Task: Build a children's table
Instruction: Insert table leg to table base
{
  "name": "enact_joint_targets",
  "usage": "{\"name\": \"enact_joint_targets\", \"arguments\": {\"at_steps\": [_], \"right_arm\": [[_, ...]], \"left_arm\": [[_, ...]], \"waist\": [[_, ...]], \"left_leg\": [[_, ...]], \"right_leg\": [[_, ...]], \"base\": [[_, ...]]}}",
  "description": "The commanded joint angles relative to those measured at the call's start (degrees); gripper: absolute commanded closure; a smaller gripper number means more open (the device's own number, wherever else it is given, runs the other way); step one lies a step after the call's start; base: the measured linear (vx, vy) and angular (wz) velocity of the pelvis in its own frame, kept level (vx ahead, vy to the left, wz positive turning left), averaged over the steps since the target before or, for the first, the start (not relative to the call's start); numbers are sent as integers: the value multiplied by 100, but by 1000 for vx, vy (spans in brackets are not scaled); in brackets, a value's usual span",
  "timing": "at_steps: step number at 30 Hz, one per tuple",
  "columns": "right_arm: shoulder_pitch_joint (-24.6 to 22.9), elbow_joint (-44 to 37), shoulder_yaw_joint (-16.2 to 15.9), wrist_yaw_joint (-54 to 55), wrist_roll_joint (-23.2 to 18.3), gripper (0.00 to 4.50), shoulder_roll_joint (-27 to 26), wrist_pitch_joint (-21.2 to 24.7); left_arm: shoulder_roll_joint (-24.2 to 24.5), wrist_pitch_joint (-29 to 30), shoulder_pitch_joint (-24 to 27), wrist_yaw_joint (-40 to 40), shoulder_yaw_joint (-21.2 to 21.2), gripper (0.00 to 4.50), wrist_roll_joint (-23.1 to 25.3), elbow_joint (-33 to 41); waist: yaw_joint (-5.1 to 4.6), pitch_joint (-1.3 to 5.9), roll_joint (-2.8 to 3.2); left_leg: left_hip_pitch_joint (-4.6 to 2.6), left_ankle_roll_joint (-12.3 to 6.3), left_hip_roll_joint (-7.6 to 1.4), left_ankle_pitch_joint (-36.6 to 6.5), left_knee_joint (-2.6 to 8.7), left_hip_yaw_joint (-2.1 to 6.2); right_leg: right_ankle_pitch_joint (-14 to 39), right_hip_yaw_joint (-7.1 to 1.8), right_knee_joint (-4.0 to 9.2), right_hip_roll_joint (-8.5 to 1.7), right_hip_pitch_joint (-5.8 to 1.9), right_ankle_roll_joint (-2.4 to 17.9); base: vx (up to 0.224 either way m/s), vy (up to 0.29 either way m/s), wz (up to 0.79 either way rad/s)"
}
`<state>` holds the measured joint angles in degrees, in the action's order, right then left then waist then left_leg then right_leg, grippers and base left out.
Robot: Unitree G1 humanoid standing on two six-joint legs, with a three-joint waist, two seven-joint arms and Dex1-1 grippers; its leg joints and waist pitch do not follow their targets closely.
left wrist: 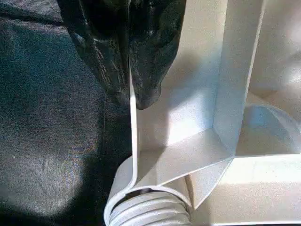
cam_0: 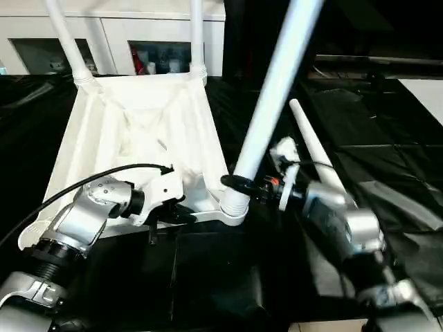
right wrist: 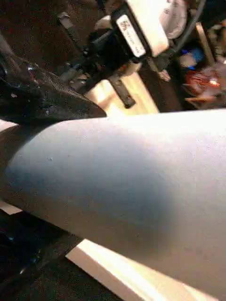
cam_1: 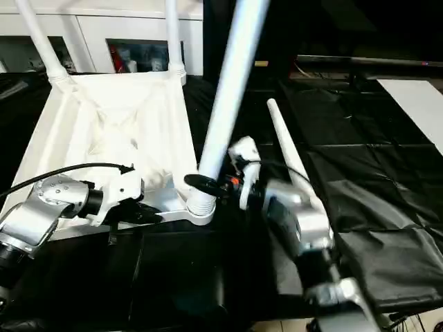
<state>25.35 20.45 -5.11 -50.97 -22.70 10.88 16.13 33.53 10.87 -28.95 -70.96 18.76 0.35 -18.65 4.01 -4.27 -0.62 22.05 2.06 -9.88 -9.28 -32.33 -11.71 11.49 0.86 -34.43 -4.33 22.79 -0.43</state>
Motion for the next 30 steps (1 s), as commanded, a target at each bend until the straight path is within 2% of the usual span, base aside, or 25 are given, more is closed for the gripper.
{"name": "enact_joint_targets", "arguments": {"at_steps": [1,2,3,7,9,12,14,15,17,22,24,26,30], "right_arm": [[-321,251,78,310,291,266,115,-72],[-481,114,16,311,359,266,105,-218],[-525,71,-8,313,389,266,106,-274],[-692,-126,-190,322,610,266,130,-554],[-779,-298,-391,413,856,266,87,-944],[-795,-338,-483,403,933,266,82,-1048],[-757,-365,-702,355,1068,266,50,-1121],[-736,-358,-764,338,1102,266,42,-1080],[-629,-262,-894,297,1185,266,42,-932],[-525,-185,-923,262,1125,266,36,-708],[-354,22,-939,157,1077,266,94,-282],[-307,125,-962,56,1074,266,151,-75],[-241,434,-1043,4,1239,266,233,-31]], "left_arm": [[39,-5,85,-165,243,450,134,-41],[42,-7,84,-168,244,450,138,-41],[45,-7,87,-168,245,450,140,-36],[52,-10,93,-170,247,450,142,-28],[53,-10,92,-163,246,450,141,-39],[49,-3,92,-154,248,450,139,-38],[41,11,93,-141,255,450,132,-22],[41,14,96,-139,256,450,131,-15],[55,17,113,-144,249,450,127,-3],[68,16,131,-147,251,450,129,8],[73,43,149,-146,254,450,117,40],[76,60,161,-143,253,450,109,58],[95,66,167,-156,262,450,108,68]], "waist": [[-23,316,109],[-24,314,107],[-20,316,111],[-17,303,94],[-34,292,93],[-48,286,88],[-62,282,74],[-71,272,52],[-81,265,60],[-102,256,50],[-113,257,19],[-118,248,38],[-114,255,47]], "left_leg": [[-192,129,-327,-1542,406,150],[-184,111,-324,-1518,411,151],[-198,105,-326,-1519,407,146],[-179,118,-321,-1599,425,151],[-193,153,-331,-1741,433,154],[-183,162,-330,-1811,448,166],[-177,157,-331,-1833,450,167],[-175,146,-329,-1842,454,165],[-175,138,-326,-1869,456,170],[-186,173,-335,-2013,473,180],[-183,169,-334,-2004,471,181],[-188,171,-335,-2025,478,183],[-192,240,-340,-2059,485,184]], "right_leg": [[538,-175,343,-322,-145,1395],[490,-173,340,-320,-153,1387],[489,-176,344,-320,-140,1390],[680,-177,363,-324,-145,1324],[925,-187,386,-333,-115,1278],[1070,-194,398,-336,-122,1226],[1091,-195,400,-330,-115,1208],[1150,-197,406,-330,-111,1198],[1265,-200,413,-337,-107,1181],[1514,-211,440,-338,-84,1107],[1482,-210,434,-335,-84,1108],[1539,-208,436,-333,-77,1128],[1428,-208,440,-330,-68,1093]], "base": [[0,0,0],[0,0,0],[0,0,0],[0,0,0],[0,0,0],[0,0,0],[0,0,0],[0,0,0],[0,0,0],[0,0,0],[0,0,0],[0,0,0],[0,0,0]]}}
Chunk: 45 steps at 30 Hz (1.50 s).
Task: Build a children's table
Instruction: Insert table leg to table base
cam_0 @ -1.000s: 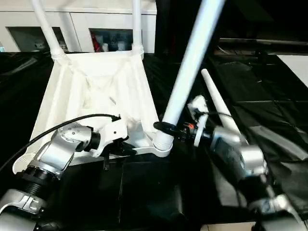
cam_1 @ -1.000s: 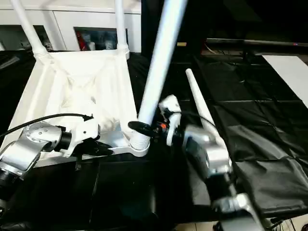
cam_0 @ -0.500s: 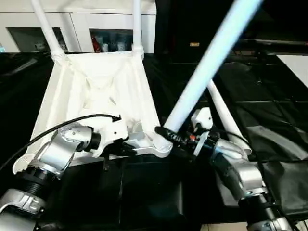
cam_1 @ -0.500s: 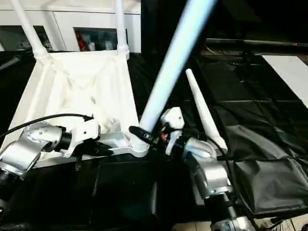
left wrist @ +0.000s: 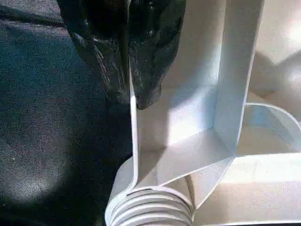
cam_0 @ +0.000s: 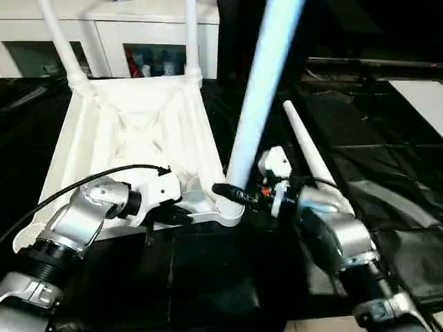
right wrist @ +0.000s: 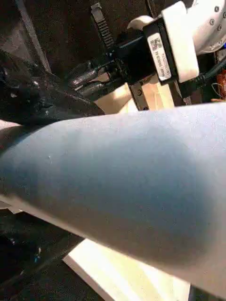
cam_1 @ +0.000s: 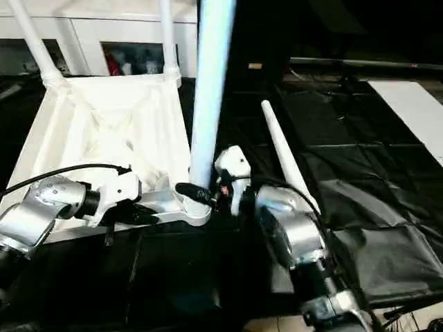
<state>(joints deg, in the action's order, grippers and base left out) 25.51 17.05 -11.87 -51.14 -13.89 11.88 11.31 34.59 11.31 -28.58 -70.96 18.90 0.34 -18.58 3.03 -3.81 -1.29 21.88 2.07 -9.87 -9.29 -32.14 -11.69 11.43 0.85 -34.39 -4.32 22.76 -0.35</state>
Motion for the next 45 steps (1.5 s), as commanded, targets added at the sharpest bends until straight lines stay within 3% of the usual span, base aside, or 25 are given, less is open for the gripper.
{"name": "enact_joint_targets", "arguments": {"at_steps": [1,7,11,17,21,25,36,40,43,45], "right_arm": [[-247,814,-381,21,386,266,137,434],[-235,937,-478,-105,456,266,103,378],[-288,1010,-529,-179,510,266,137,301],[-290,1121,-542,-223,530,266,182,207],[-340,1184,-583,-254,618,266,204,145],[-336,1217,-548,-231,617,266,178,147],[-301,1397,-534,-139,660,266,160,47],[-228,1472,-359,75,586,266,78,53],[-67,1756,9,930,590,266,-143,30],[-18,1867,289,1619,553,266,-350,83]], "left_arm": [[-8,21,128,-159,250,450,110,60],[2,50,119,-166,254,450,108,70],[10,58,115,-171,260,450,113,61],[5,71,103,-173,250,450,132,38],[7,79,90,-178,250,450,131,35],[15,92,94,-182,245,450,129,44],[54,117,123,-216,244,450,124,74],[53,132,98,-210,249,450,142,30],[60,346,100,-96,347,450,309,-27],[-153,768,167,202,328,450,300,92]], "waist": [[-17,215,109],[-23,178,81],[-28,163,98],[-30,160,97],[-32,146,89],[-31,145,94],[-37,114,100],[-50,100,104],[-77,84,106],[-135,62,113]], "left_leg": [[-182,252,-342,-2071,468,184],[-197,310,-342,-2395,489,201],[-229,390,-346,-2661,514,218],[-249,399,-350,-2733,524,218],[-253,404,-353,-2876,535,237],[-246,408,-357,-2864,547,238],[-255,445,-364,-3154,573,266],[-254,471,-362,-3310,585,289],[-250,511,-356,-3447,594,321],[-226,577,-341,-3659,619,385]], "right_leg": [[1413,-203,430,-327,-64,1088],[1982,-221,496,-352,-33,960],[2099,-218,511,-337,-6,927],[2122,-229,532,-347,-2,950],[2438,-237,565,-359,13,862],[2362,-236,562,-350,15,860],[2784,-248,614,-363,66,716],[3031,-246,635,-372,84,658],[3354,-248,662,-395,105,585],[3759,-215,678,-403,110,456]], "base": [[0,0,0],[0,0,0],[0,0,0],[0,0,0],[0,0,0],[0,0,0],[0,0,0],[0,0,0],[0,0,0],[0,0,0]]}}
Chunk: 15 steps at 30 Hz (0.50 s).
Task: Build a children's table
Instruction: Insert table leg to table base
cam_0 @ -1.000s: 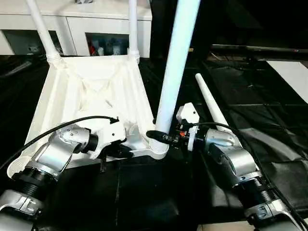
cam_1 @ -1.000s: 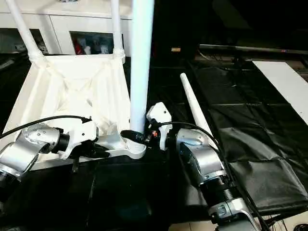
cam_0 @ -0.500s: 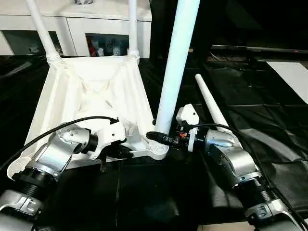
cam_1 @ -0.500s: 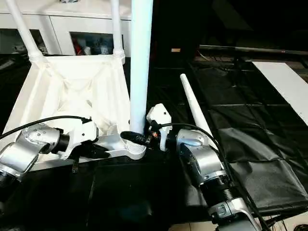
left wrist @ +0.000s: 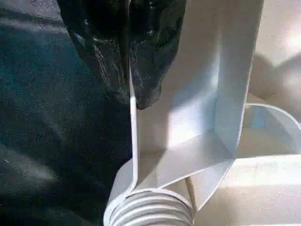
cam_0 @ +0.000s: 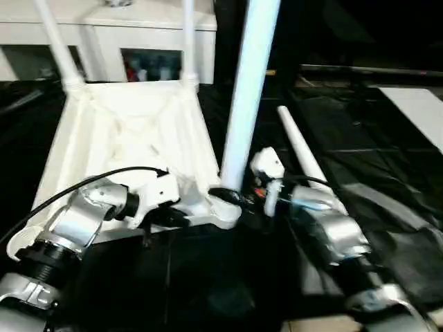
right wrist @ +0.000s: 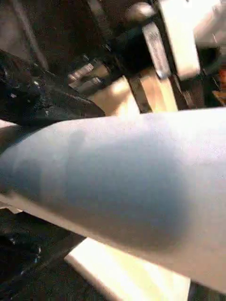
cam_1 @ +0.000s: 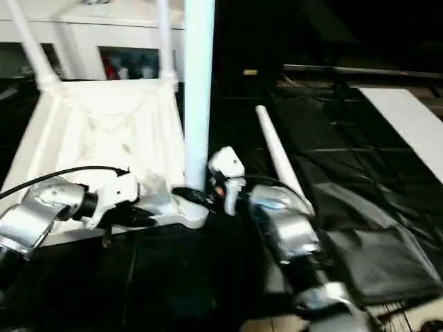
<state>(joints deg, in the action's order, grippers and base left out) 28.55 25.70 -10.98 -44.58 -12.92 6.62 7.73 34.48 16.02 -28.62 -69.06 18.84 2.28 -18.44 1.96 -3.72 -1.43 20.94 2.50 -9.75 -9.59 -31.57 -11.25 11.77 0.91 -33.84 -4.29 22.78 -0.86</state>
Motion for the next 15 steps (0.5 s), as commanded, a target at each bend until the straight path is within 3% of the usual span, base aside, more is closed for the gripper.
{"name": "enact_joint_targets", "arguments": {"at_steps": [1,2,4,5,8,11,12,15], "right_arm": [[-321,1002,200,963,456,266,176,442],[-324,1016,321,1309,439,266,58,482],[-338,1024,403,1688,466,266,-88,475],[-354,1023,405,1832,494,266,-166,461],[-370,1049,378,2015,572,266,-280,430],[-368,1105,300,2232,635,266,-477,332],[-368,1105,300,2232,635,266,-477,332],[-355,1093,159,2272,678,266,-578,213]], "left_arm": [[-142,298,171,12,334,450,106,78],[-353,589,200,324,291,450,106,194],[-631,928,230,709,277,450,149,354],[-817,1151,239,979,265,450,199,417],[-1111,1572,250,1353,262,450,284,522],[-1634,2240,258,1908,289,450,420,747],[-1634,2240,258,1908,289,450,420,747],[-1927,2555,246,2244,353,450,505,905]], "waist": [[-42,48,131],[-65,35,135],[-70,30,155],[-79,15,159],[-71,15,175],[-68,7,194],[-72,6,184],[-85,-29,216]], "left_leg": [[-142,555,-354,-3704,565,349],[-173,543,-342,-3908,557,376],[-177,548,-343,-3984,575,404],[-213,545,-329,-4142,578,409],[-234,527,-322,-4175,604,401],[-226,550,-320,-4281,657,416],[-284,538,-309,-4412,645,407],[-321,538,-304,-4744,696,421]], "right_leg": [[3829,-217,634,-406,116,480],[4112,-184,683,-406,130,378],[4131,-151,704,-406,114,362],[4036,-134,738,-375,145,357],[3669,-144,732,-353,142,416],[3343,-106,740,-330,98,425],[3385,-88,770,-313,132,393],[3380,-1,829,-270,120,311]], "base": [[-57,16,-15],[-57,16,-15],[-53,39,-14],[-51,46,-13],[-13,17,-2],[0,0,0],[0,0,0],[0,0,0]]}}
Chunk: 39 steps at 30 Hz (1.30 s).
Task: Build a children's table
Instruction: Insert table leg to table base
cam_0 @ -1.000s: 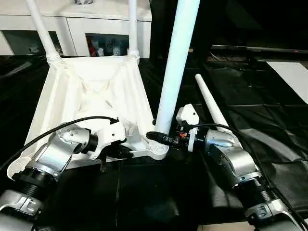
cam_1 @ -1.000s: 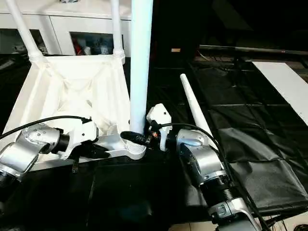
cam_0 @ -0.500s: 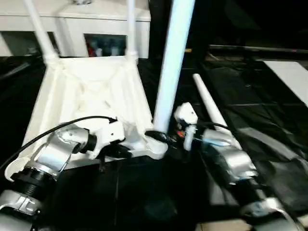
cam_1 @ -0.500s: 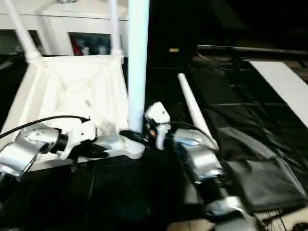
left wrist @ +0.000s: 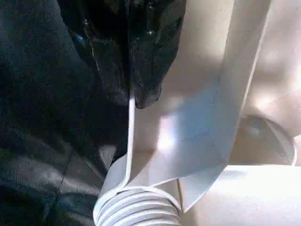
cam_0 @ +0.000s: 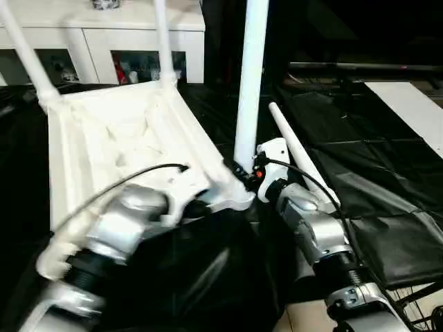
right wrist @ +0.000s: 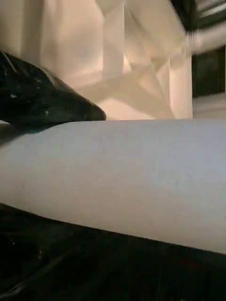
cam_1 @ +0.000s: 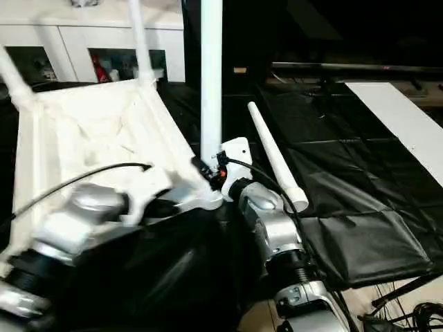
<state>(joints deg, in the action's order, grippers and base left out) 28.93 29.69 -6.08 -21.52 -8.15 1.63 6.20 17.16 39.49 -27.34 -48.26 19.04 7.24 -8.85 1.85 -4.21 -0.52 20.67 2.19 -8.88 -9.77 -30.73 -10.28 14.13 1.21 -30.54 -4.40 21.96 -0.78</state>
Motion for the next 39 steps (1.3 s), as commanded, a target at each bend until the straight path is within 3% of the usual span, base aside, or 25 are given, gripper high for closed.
{"name": "enact_joint_targets", "arguments": {"at_steps": [1,2,3,4,5,6,7,8,9,10,11,12,13,14,15,16,17,19,21,24,29,30,37,38,39], "right_arm": [[-402,661,-332,-65,179,266,-86,353],[-418,593,-334,-123,150,266,-85,323],[-452,497,-324,-217,125,266,-63,292],[-459,479,-322,-235,120,266,-57,288],[-475,440,-310,-277,101,266,-41,280],[-523,337,-248,-356,44,266,10,270],[-546,287,-193,-413,3,266,39,255],[-569,235,-144,-480,-42,266,73,237],[-572,228,-137,-490,-48,266,77,234],[-593,173,-84,-569,-102,266,112,216],[-611,119,-24,-659,-182,266,135,208],[-615,107,-11,-679,-200,266,140,206],[-624,69,17,-736,-248,266,158,213],[-664,-94,120,-1018,-450,266,254,239],[-696,-197,165,-1240,-580,266,338,270],[-696,-197,165,-1240,-580,266,338,270],[-720,-269,191,-1395,-661,266,410,297],[-752,-331,213,-1593,-746,266,502,329],[-796,-397,248,-1904,-859,266,647,342],[-815,-422,299,-2118,-945,266,768,372],[-689,-260,172,-2241,-783,266,973,460],[-598,-201,127,-2286,-738,266,1021,485],[-4,-90,-95,-2723,-599,266,1269,674],[146,-110,-127,-2863,-623,266,1329,772],[266,-135,-156,-2994,-652,266,1380,860]], "left_arm": [[-187,173,108,174,336,450,23,-76],[-135,68,94,162,342,450,49,-122],[-25,-72,88,129,339,450,73,-164],[-3,-97,88,122,337,450,76,-171],[56,-149,89,97,327,450,80,-184],[220,-280,101,31,280,450,109,-204],[315,-282,112,11,245,450,134,-201],[432,-424,126,-42,241,450,166,-210],[445,-434,128,-48,238,450,167,-211],[547,-515,145,-93,216,450,173,-214],[623,-554,154,-106,189,450,175,-233],[639,-563,155,-109,183,450,175,-237],[688,-672,160,-146,175,450,170,-258],[877,-988,166,-229,120,450,151,-363],[983,-1261,161,-287,73,450,123,-446],[983,-1261,161,-287,73,450,123,-446],[1041,-1351,143,-269,29,450,108,-513],[1110,-1482,115,-265,-5,450,106,-586],[1203,-1633,64,-309,-63,450,65,-702],[1291,-1750,29,-374,-51,450,39,-739],[1351,-1882,34,-579,-35,450,-85,-711],[1382,-1984,53,-713,-4,450,-150,-654],[1496,-2083,85,-1025,91,450,-281,-552],[1524,-2097,94,-1083,107,450,-296,-529],[1543,-2141,100,-1113,119,450,-303,-515]], "waist": [[-87,16,126],[-101,14,161],[-87,20,209],[-71,7,216],[50,26,247],[277,46,189],[281,60,55],[227,-72,-144],[169,-31,-145],[199,5,-130],[284,105,43],[123,109,7],[122,106,71],[69,73,44],[65,53,43],[66,46,55],[31,66,4],[46,94,-1],[31,104,-66],[25,115,-34],[22,152,-37],[11,159,-33],[-34,160,-47],[-46,164,-101],[-37,169,-68]], "left_leg": [[-300,568,-393,-4835,634,326],[-277,564,-400,-5055,724,332],[-215,565,-424,-5251,843,299],[-158,554,-444,-5359,937,258],[-17,502,-504,-5466,1160,115],[96,380,-523,-5264,1361,-138],[-94,369,-447,-4740,1171,-237],[-986,184,-154,-3097,-417,-18],[-169,-173,-136,-1087,-308,382],[224,-98,-172,-669,-84,487],[-137,148,-394,-972,408,395],[-248,242,-367,-1725,413,296],[-248,268,-381,-2036,457,286],[-344,222,-348,-2708,438,181],[-395,180,-312,-3161,425,161],[-425,176,-313,-3322,424,174],[-334,207,-328,-3365,456,232],[-241,176,-360,-2900,471,228],[-196,113,-342,-2562,435,180],[-187,92,-356,-2360,415,152],[-174,56,-368,-1884,368,71],[-143,38,-365,-1746,363,71],[-96,37,-354,-1616,347,71],[-77,14,-351,-1527,338,67],[-89,0,-355,-1471,330,67]], "right_leg": [[3076,0,486,-242,180,295],[2922,85,459,-190,97,275],[2603,166,352,-146,-5,312],[2404,223,267,-100,-60,339],[1874,243,-153,-48,-235,438],[1842,142,-558,-7,-343,404],[2433,-19,-303,-82,-129,334],[5399,-221,1085,-840,888,166],[5434,-623,805,-1113,-21,278],[4520,-517,487,-1033,-460,348],[2419,-190,290,-504,-189,566],[862,-103,78,-204,-83,848],[647,-121,53,-203,-101,986],[1137,-136,182,-204,11,1067],[2086,-163,284,-225,80,927],[2473,-171,345,-243,117,822],[2834,-182,348,-279,70,582],[2293,-225,284,-291,29,618],[1957,-246,246,-264,12,733],[2152,-266,248,-297,20,855],[1653,-256,201,-262,15,1085],[1475,-247,176,-257,-10,1141],[1415,-224,146,-259,-48,1208],[1397,-219,139,-257,-67,1192],[1377,-225,131,-265,-61,1203]], "base": [[0,0,0],[0,0,0],[0,0,0],[-63,-14,5],[-63,-14,5],[-32,-77,24],[15,-121,26],[15,-121,26],[110,-45,-35],[106,19,-43],[99,34,-36],[0,0,0],[17,-20,25],[23,-36,18],[28,-49,23],[0,0,0],[0,0,0],[0,0,0],[0,0,0],[0,0,0],[7,-10,2],[0,0,0],[0,0,0],[0,0,0],[0,0,0]]}}
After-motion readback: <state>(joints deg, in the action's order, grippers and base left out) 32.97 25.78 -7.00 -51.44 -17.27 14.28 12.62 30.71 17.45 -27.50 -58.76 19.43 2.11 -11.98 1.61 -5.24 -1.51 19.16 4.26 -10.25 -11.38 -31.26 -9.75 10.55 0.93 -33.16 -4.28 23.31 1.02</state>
